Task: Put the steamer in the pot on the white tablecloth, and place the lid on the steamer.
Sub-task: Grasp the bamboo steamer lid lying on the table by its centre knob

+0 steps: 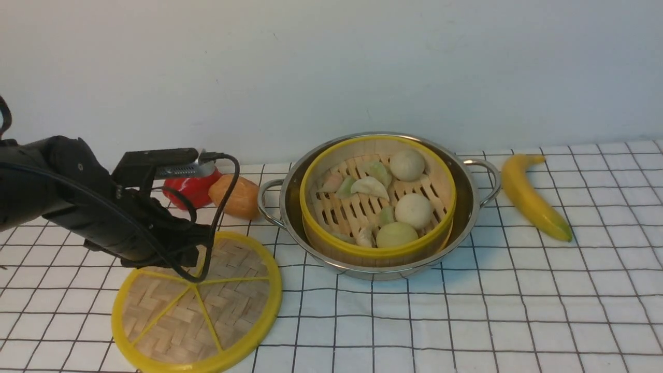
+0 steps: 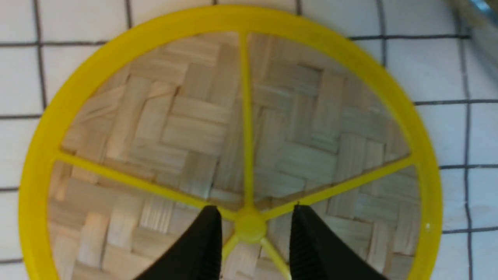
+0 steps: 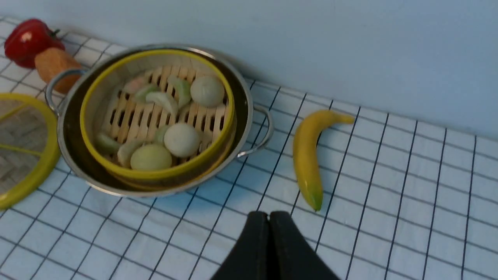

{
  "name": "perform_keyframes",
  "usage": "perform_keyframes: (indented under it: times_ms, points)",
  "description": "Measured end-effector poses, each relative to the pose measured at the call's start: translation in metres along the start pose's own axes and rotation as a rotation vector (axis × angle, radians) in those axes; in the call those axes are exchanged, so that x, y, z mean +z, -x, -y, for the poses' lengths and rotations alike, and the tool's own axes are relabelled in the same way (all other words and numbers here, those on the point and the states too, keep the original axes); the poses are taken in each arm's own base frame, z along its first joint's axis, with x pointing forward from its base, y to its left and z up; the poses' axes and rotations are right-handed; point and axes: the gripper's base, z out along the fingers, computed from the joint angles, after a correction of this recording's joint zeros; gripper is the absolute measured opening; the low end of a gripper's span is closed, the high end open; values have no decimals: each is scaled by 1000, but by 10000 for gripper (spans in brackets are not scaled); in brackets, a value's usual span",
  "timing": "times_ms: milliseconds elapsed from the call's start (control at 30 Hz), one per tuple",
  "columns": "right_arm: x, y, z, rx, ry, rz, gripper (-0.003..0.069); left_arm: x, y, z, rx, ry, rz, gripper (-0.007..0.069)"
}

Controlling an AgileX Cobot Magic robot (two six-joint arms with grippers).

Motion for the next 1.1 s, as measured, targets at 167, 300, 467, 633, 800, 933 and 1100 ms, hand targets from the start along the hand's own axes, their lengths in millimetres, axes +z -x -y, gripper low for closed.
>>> perform_keyframes:
  times_ms: [167, 300, 467, 633, 800, 933, 1100]
  points:
    - [10, -11, 1, 23, 6, -51, -11, 3, -3, -1, -12, 6, -37, 243]
    - [11, -11, 0, 30, 18, -45, -9, 15, -5, -3, -22, 8, -73, 243]
    - [11, -10, -2, 39, 34, -30, -8, 33, -7, -5, -28, 12, -112, 243]
    - [12, -10, -2, 40, 36, -33, -8, 36, -6, -6, -30, 14, -108, 241]
    - [12, -10, -2, 40, 37, -33, -6, 37, -5, -6, -29, 15, -93, 206]
    - [12, -10, -2, 40, 37, -33, -5, 37, -4, -5, -33, 12, -84, 133]
    - [12, -10, -2, 40, 37, -33, -4, 31, 0, -6, 3, 30, -106, 123]
